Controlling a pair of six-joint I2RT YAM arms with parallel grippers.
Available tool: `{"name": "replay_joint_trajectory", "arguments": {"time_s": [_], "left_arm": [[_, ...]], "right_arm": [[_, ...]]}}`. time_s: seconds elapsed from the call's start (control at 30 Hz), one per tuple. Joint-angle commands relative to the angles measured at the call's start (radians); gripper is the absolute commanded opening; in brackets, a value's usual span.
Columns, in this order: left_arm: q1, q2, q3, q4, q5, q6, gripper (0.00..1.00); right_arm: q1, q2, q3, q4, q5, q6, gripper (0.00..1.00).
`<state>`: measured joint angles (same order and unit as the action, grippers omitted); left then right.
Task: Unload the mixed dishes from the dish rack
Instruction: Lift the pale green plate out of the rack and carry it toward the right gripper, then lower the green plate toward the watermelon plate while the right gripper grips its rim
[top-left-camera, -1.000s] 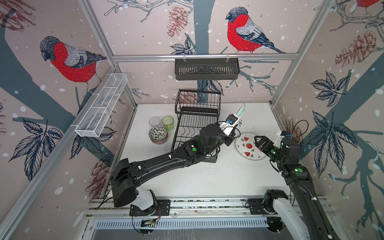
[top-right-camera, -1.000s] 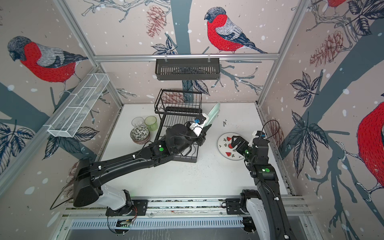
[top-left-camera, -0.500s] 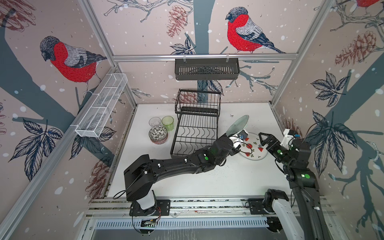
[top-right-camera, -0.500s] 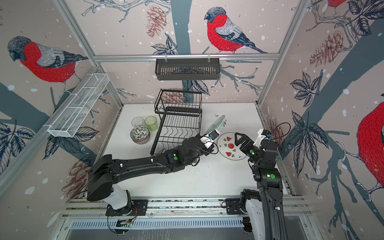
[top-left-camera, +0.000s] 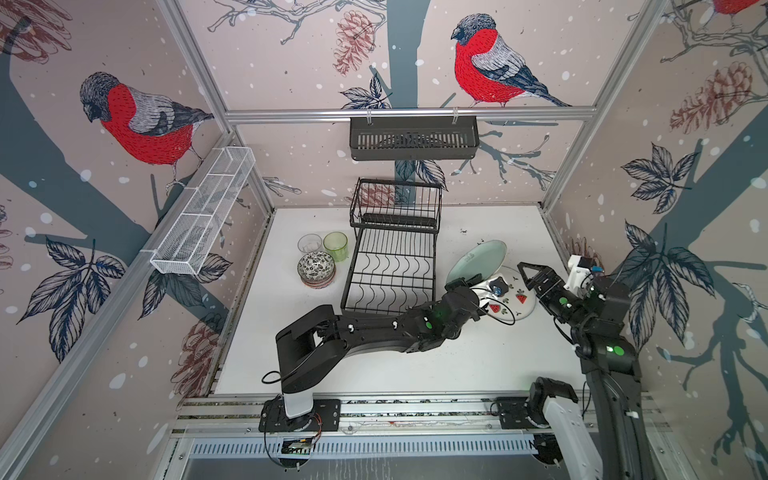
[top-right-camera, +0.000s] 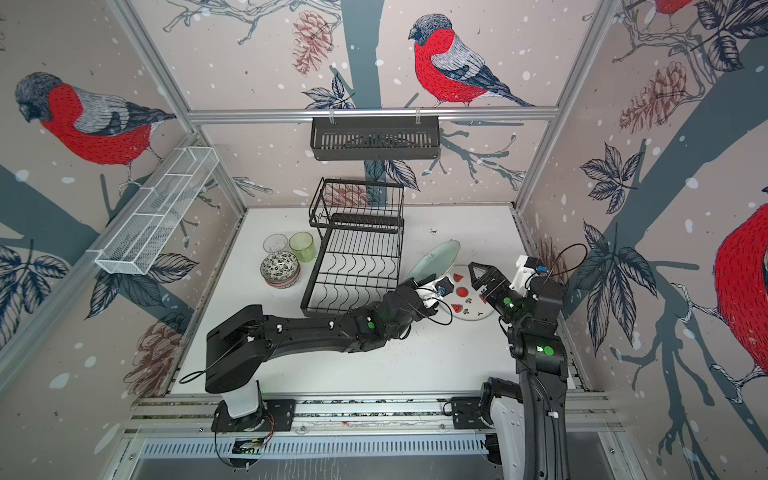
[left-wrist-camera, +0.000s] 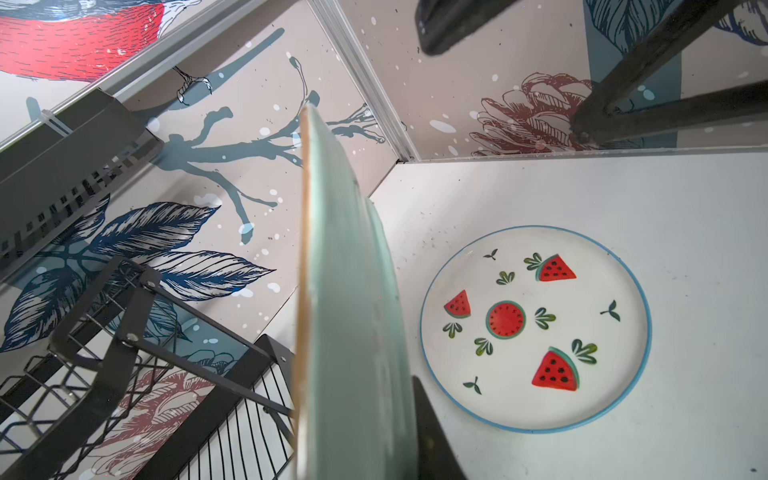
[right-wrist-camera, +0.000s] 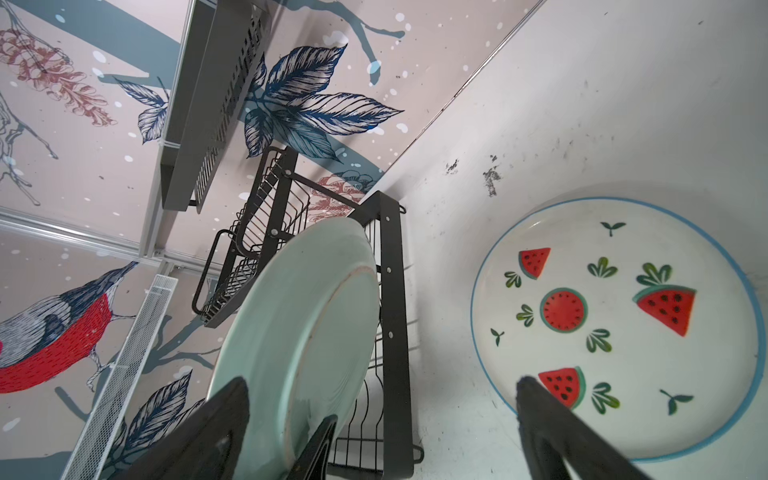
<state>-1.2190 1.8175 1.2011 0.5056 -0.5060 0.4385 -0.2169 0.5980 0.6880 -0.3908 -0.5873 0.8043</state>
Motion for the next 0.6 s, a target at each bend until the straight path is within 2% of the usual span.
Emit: {"name": "replay_joint_trajectory", "arguments": {"time_s": [0.0,0.57], "left_arm": [[-0.004,0.019,0.013,0.166,-0.012,0.013,0.00],[-0.084,0.139,0.062,0.290,-0.091,0.171,0.00]], "right_arm": [[-0.001,0.001,-0.002,0.030,-0.044,0.018,0.99],[-0.004,-0.017,-0.008,0.023,-0.032,0.028,0.99]]}}
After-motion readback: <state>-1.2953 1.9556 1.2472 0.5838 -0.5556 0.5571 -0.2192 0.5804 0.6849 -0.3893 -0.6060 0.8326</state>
